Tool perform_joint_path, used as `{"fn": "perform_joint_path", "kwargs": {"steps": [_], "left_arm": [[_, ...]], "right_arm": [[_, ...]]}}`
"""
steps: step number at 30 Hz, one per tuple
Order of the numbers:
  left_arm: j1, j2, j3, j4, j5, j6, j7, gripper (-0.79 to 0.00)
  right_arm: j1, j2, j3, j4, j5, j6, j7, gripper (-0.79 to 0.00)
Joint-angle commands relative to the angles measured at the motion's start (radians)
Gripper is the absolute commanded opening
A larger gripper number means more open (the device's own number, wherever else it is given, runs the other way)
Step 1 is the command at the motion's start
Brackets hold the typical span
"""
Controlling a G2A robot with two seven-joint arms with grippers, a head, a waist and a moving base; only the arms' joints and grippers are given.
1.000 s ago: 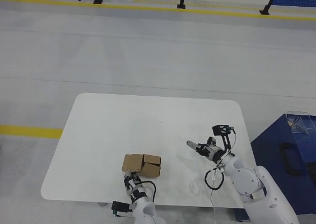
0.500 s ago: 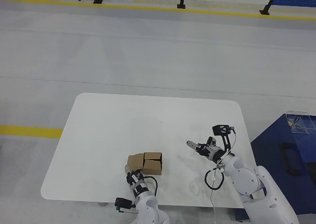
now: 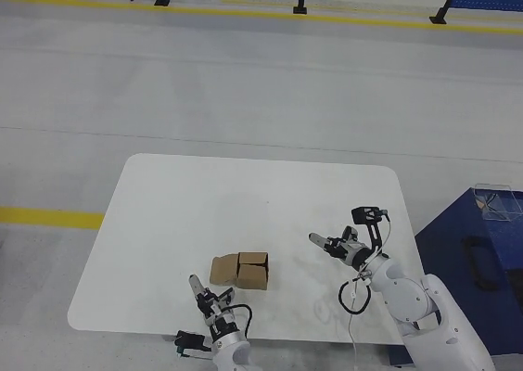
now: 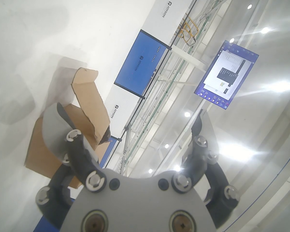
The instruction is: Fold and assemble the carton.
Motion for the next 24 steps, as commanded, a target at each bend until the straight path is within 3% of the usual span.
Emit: {"fn": "perform_joint_path", "kwargs": {"steps": [1, 6, 8, 13, 17, 20, 24], "left_arm": [[0.0, 0.0, 0.0, 0.0, 0.0, 0.0, 0.0, 0.0], [0.0, 0.001, -0.005, -0.001, 0.021, -0.006, -0.011, 0.0], [0.012, 0.006, -0.018, 0.018, 0.18, -0.041, 0.004, 0.0], [0.039, 0.012, -0.041, -0.002, 0.419, -0.018, 0.042, 0.0], [0.068, 0.025, -0.063, -0.019, 0.589, 0.033, -0.034, 0.0], [0.083, 0.041, -0.089, -0.028, 0.675, 0.078, -0.153, 0.0], [0.088, 0.044, -0.103, -0.044, 0.692, 0.068, -0.154, 0.0]], "right_arm": [[0.0, 0.0, 0.0, 0.0, 0.0, 0.0, 0.0, 0.0], [0.0, 0.0, 0.0, 0.0, 0.0, 0.0, 0.0, 0.0], [0.0, 0.0, 0.0, 0.0, 0.0, 0.0, 0.0, 0.0], [0.0, 0.0, 0.0, 0.0, 0.0, 0.0, 0.0, 0.0], [0.0, 0.0, 0.0, 0.0, 0.0, 0.0, 0.0, 0.0], [0.0, 0.0, 0.0, 0.0, 0.0, 0.0, 0.0, 0.0], [0.0, 0.0, 0.0, 0.0, 0.0, 0.0, 0.0, 0.0]]}}
